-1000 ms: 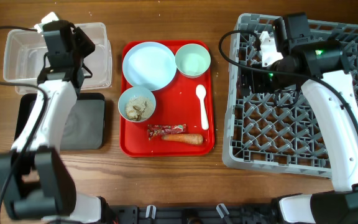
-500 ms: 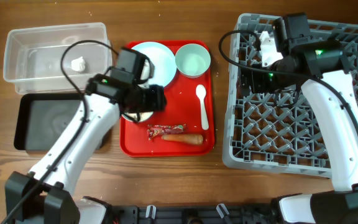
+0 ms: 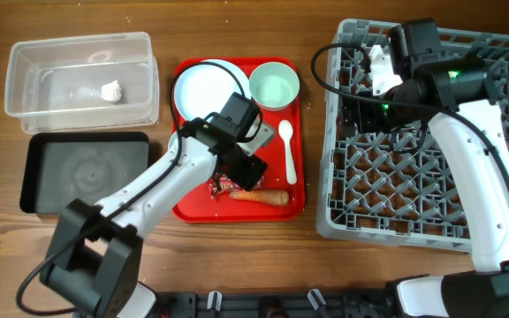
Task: Sort waste into correct bins and load items into the dishwasher rack
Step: 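Grasp the red candy wrapper on the tray with the left gripper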
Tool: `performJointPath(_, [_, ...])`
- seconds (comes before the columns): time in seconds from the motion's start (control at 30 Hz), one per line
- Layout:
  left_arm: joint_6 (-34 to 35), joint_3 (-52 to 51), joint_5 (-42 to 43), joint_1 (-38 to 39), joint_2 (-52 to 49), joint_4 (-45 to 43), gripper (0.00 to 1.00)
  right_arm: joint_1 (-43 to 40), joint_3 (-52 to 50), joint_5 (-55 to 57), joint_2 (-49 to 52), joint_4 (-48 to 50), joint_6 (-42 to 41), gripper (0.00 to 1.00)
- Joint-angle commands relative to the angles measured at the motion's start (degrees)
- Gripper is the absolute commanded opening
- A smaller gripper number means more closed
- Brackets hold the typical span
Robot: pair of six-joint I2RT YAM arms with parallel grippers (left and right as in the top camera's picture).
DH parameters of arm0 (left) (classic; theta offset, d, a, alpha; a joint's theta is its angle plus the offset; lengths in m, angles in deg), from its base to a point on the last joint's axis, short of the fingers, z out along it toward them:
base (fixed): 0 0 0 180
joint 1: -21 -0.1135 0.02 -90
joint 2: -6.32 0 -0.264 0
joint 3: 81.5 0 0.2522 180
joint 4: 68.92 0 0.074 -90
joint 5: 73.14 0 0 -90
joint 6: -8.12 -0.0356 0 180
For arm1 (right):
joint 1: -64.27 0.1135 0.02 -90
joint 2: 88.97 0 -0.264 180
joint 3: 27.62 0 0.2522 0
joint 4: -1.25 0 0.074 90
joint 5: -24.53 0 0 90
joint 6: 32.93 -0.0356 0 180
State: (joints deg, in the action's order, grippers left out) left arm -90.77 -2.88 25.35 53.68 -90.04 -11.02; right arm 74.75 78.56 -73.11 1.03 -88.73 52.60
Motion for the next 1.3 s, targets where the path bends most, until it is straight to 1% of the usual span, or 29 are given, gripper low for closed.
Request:
performJointPath(0.0, [-1.44, -0.48, -0.46, 0.48, -3.04, -1.81, 0.7, 0.15, 0.87, 0.39, 0.72, -0.11, -0.09, 0.96])
performJointPath(0.13, [-1.44, -0.48, -0.44, 0.5, -4.24, -3.48, 0.69, 0.15, 0.87, 0.39, 0.72, -0.11, -0.07, 0.96])
performJointPath(0.17, [-1.44, -0.48, -0.44, 0.61, -4.28, -3.74, 0.68, 0.15, 0.87, 0.39, 0.72, -0.11, -0.09, 0.96])
performJointPath(0.33, [-1.46, -0.48, -0.44, 0.76, -4.81, -4.33, 0.68, 0.15, 0.87, 0.39, 0.72, -0.13, -0.09, 0.96])
performJointPath(0.6, [-1.42, -0.48, -0.11, 0.98, -10.08, -4.83, 0.69, 0.17, 0.87, 0.39, 0.72, -0.13, -0.07, 0.96])
performJointPath(0.83, [-1.42, -0.55, 1.53, 1.03, -10.71, -4.15, 0.69, 0.15, 0.87, 0.39, 0.72, -0.17, -0.04, 0.96])
performJointPath(0.9, [-1.4, -1.27, 1.51, 1.38, -10.71, -4.04, 0.68, 0.15, 0.87, 0.39, 0.72, -0.17, -0.07, 0.96])
performJointPath(0.93, [-1.4, -1.57, 1.49, 1.51, -10.71, -3.85, 0.64, 0.15, 0.87, 0.39, 0.72, -0.2, -0.07, 0.96])
performJointPath(1.0, [-1.4, -2.91, 1.49, 1.81, -10.73, -3.87, 0.62, 0.15, 0.87, 0.42, 0.72, -0.28, -0.04, 0.96])
performJointPath(1.03, [-1.38, -3.45, 1.49, 1.84, -10.73, -3.87, 0.58, 0.15, 0.87, 0.42, 0.72, -0.35, 0.0, 0.96])
performJointPath(1.1, [-1.36, -3.89, 1.49, 1.88, -10.73, -3.85, 0.39, 0.15, 0.87, 0.42, 0.72, -0.35, -0.02, 0.96])
performJointPath(1.2, [-1.18, -3.89, 1.46, 1.88, -10.73, -4.35, 0.21, 0.15, 0.87, 0.44, 0.72, -0.37, 0.0, 0.96])
performJointPath(1.23, [-1.18, -3.89, 1.46, 1.88, -10.71, -4.55, 0.11, 0.15, 0.87, 0.42, 0.72, -0.39, 0.0, 0.96])
performJointPath(1.27, [-1.18, -3.89, 1.46, 1.88, -10.71, -4.72, 0.04, 0.15, 0.87, 0.44, 0.72, -0.39, 0.0, 0.96])
